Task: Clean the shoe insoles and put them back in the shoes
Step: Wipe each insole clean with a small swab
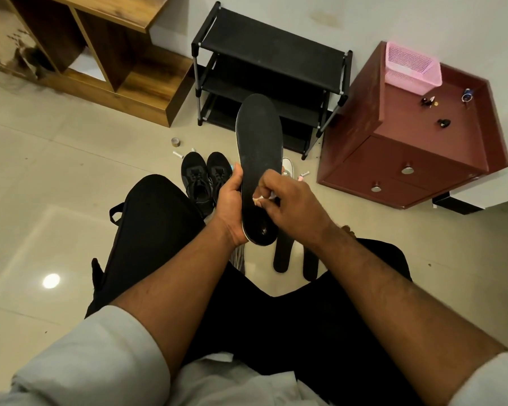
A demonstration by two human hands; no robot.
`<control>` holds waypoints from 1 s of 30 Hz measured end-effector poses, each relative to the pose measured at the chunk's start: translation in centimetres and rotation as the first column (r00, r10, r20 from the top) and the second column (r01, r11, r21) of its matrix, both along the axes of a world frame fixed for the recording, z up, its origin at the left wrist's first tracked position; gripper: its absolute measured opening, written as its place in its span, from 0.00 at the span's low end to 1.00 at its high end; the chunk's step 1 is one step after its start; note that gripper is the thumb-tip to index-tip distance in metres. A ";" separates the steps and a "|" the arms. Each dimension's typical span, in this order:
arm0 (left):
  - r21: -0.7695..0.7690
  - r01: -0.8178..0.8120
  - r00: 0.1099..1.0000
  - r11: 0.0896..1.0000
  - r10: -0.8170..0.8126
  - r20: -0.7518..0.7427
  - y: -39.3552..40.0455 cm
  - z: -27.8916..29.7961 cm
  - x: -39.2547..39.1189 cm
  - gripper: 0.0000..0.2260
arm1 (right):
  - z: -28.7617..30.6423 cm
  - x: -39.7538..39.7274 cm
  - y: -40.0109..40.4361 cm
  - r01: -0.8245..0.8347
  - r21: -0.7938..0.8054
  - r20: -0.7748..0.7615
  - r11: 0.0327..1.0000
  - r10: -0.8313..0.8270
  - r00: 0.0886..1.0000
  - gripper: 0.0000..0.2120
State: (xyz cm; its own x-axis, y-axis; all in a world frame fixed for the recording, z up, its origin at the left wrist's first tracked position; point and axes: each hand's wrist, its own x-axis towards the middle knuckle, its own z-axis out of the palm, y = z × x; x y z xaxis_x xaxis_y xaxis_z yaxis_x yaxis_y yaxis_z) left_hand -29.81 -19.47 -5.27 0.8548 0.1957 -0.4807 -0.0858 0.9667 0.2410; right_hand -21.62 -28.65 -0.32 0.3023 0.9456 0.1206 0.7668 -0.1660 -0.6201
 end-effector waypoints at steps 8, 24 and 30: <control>-0.039 -0.023 1.000 0.999 0.023 0.015 0.5 -0.3 0.5 0.37 | -1.3 -2.5 -4.5 0.027 0.017 -0.012 0.999 -0.027 1.000 0.17; -0.041 0.002 0.999 0.999 0.001 0.054 0.3 0.4 0.2 0.36 | -0.6 -1.4 -1.7 0.064 -0.011 0.035 0.998 -0.064 0.997 0.12; -0.057 -0.035 0.996 0.998 0.040 0.078 0.0 0.5 0.6 0.39 | -0.8 -1.2 -2.7 0.151 -0.029 -0.043 0.988 -0.152 0.987 0.08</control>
